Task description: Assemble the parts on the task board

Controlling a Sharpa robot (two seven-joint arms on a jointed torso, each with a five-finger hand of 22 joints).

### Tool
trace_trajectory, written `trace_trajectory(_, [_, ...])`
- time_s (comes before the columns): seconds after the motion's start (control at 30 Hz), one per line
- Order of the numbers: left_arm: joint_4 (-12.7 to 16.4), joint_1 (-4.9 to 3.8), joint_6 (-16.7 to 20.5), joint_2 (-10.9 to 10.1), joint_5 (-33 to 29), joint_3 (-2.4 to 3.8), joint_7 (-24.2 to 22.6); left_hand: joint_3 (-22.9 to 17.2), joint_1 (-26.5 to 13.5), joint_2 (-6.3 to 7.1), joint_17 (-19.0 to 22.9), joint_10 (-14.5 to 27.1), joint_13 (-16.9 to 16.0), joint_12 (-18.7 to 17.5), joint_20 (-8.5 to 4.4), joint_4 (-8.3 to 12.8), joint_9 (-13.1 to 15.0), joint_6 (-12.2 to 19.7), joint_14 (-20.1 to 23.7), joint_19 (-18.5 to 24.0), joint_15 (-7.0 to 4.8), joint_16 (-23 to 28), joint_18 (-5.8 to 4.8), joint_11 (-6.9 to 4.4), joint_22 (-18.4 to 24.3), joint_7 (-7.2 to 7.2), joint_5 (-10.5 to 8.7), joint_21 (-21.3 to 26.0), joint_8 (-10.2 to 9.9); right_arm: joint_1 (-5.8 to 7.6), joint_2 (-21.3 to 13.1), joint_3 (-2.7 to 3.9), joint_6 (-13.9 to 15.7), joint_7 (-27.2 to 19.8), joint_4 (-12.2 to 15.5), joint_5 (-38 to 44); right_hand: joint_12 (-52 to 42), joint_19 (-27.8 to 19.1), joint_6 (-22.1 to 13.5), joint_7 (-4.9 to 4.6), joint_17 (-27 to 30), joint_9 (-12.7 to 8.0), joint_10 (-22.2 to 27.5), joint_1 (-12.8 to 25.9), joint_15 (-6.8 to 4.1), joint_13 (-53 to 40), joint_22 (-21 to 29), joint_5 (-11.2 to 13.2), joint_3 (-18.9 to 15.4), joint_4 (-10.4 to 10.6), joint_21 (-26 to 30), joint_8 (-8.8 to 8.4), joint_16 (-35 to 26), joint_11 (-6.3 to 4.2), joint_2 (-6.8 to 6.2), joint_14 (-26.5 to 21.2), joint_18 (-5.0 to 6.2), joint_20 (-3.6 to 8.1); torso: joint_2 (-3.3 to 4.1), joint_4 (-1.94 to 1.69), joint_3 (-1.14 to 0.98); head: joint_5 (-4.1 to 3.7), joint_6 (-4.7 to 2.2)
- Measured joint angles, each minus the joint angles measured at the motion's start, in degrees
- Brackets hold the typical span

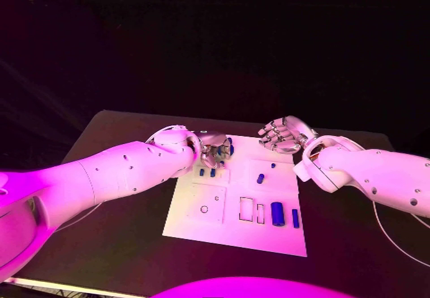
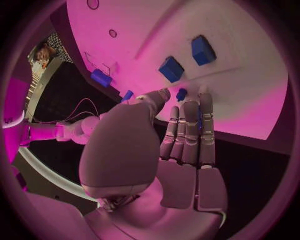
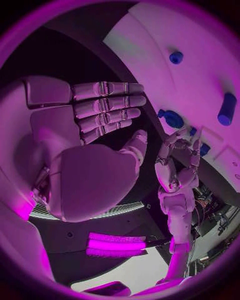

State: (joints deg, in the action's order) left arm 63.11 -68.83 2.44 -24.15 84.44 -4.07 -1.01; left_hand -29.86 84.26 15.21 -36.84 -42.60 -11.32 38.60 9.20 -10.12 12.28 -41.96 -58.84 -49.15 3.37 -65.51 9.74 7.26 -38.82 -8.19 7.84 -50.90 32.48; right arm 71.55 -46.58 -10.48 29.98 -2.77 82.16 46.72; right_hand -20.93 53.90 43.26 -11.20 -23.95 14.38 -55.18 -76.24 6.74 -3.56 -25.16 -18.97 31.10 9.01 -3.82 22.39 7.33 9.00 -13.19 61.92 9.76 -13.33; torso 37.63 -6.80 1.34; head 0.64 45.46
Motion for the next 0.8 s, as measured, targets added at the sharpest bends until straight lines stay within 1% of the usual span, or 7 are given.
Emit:
trace_trajectory(0.1, [-0.49, 0.1, -0.3, 0.35, 0.04, 0.0, 0.25, -0.95, 0.37, -0.37, 0.09, -0.46, 0.18, 0.0, 0.0, 0.34, -0.16, -0.73, 0.19, 0.0, -0.19, -0.88, 0.01, -0.07, -0.51, 0.11, 0.0, -0.74, -0.68, 0.0, 0.03, 0.0, 0.0, 0.0, 0.0, -0.01, 0.0, 0.0, 0.0, 0.0, 0.06, 0.0, -0.16, 0.0, 0.0, 0.0, 0.0, 0.0, 0.0, 0.0, 0.0, 0.0, 0.0, 0.17, 0.0, 0.0, 0.0, 0.0, -0.01, 0.0, 0.0, 0.06, 0.0])
trace_trajectory(0.27, [-1.43, 0.35, -0.74, 0.74, 0.08, -0.03, 0.99, -2.76, 0.37, -0.37, 0.54, -0.95, 0.65, 0.0, 0.0, 1.04, -0.39, -1.69, 0.19, 0.0, -0.19, -1.78, 0.0, -0.2, -1.66, 0.12, 0.0, -2.19, -2.02, 0.0, 0.04, 0.0, 0.0, 0.0, 0.01, -0.01, 0.26, 0.0, 0.12, -0.12, 0.1, -0.05, -0.16, 0.0, 0.0, 0.0, 0.08, 0.0, 0.09, -0.09, 0.0, 0.0, 0.0, 0.17, 0.0, 0.0, 0.0, 0.0, -0.02, 0.01, 0.0, 0.09, -0.04])
trace_trajectory(0.33, [-1.7, 0.43, -0.93, 0.85, 0.1, -0.04, 1.38, -3.07, 0.37, -0.37, 0.7, -1.15, 0.74, 0.0, -0.13, 1.21, -0.42, -1.89, 0.6, 0.14, -0.19, -1.97, -0.01, 0.0, -1.96, -0.08, 0.0, -2.34, -2.35, 0.0, 0.04, 0.0, 0.0, 0.0, 0.03, -0.01, 0.36, 0.0, 0.35, -0.05, 0.16, -0.06, -0.16, 0.0, 0.0, 0.0, 0.16, 0.0, 0.16, -0.16, 0.0, 0.0, 0.0, 0.16, 0.0, 0.0, 0.0, 0.0, -0.02, 0.02, -0.01, 0.09, -0.04])
trace_trajectory(0.37, [-1.77, 0.45, -1.01, 0.89, 0.1, -0.04, 1.54, -3.2, 0.37, -0.37, 0.7, -1.37, 0.74, 0.0, -0.22, 1.34, -0.42, -1.89, 0.6, 0.22, -0.18, -1.97, -0.01, -0.21, -2.04, -0.09, 0.0, -2.56, -2.35, 0.01, 0.04, 0.0, 0.0, 0.0, 0.04, -0.02, 0.36, 0.0, 0.36, -0.05, 0.16, -0.06, -0.16, 0.0, 0.0, -0.01, 0.16, 0.0, 0.16, -0.16, 0.0, 0.0, 0.0, 0.17, 0.0, 0.0, 0.0, 0.0, -0.02, 0.02, -0.01, 0.09, -0.04])
trace_trajectory(0.6, [-2.21, 0.46, -1.21, 1.31, 0.12, 0.02, 2.38, -3.77, 0.37, -0.37, 1.04, -1.54, 0.77, -0.2, -0.22, 1.6, -0.42, -2.3, 0.6, 0.23, -0.18, -2.31, -0.01, -0.01, -2.52, -0.09, 0.0, -3.17, -2.82, 0.02, 0.05, 0.02, -0.01, 0.02, 0.06, -0.02, 0.36, 0.0, 0.35, -0.05, 0.17, -0.06, -0.22, 0.0, 0.0, -0.01, 0.17, 0.0, 0.16, -0.16, 0.0, 0.0, 0.0, 0.19, 0.0, 0.0, 0.0, 0.0, -0.02, 0.0, -0.03, 0.01, -0.02])
trace_trajectory(0.7, [-2.39, 0.5, -1.22, 1.46, 0.12, 0.07, 2.55, -4.28, 0.37, -0.37, 1.2, -1.76, 0.98, -0.2, -0.43, 1.85, -0.41, -2.5, 0.6, 0.43, -0.18, -2.53, -0.01, -0.2, -2.82, 0.11, 0.0, -3.45, -2.93, 0.02, 0.06, 0.02, -0.02, 0.03, 0.08, -0.03, 0.36, 0.01, 0.35, -0.05, 0.22, -0.11, -0.52, 0.0, 0.0, -0.01, 0.22, 0.0, 0.16, -0.16, 0.0, 0.0, 0.0, 0.11, 0.0, 0.0, 0.01, 0.0, -0.02, 0.0, -0.03, -0.01, 0.02])
trace_trajectory(0.8, [-2.56, 0.57, -1.21, 1.63, 0.12, 0.15, 2.67, -4.47, 0.37, -0.37, 1.33, -1.76, 0.98, -0.16, -0.43, 1.98, -0.41, -2.71, 0.6, 0.43, -0.18, -2.53, 0.0, -0.2, -3.02, -0.1, 0.0, -3.64, -3.26, 0.02, 0.06, 0.01, -0.02, 0.04, 0.09, -0.03, 0.36, 0.01, 0.35, -0.05, 0.22, -0.1, -0.52, 0.0, 0.0, -0.01, 0.22, 0.0, 0.16, -0.16, 0.0, 0.0, 0.0, 0.11, 0.0, 0.0, 0.0, 0.0, -0.02, 0.0, -0.03, -0.01, 0.05])
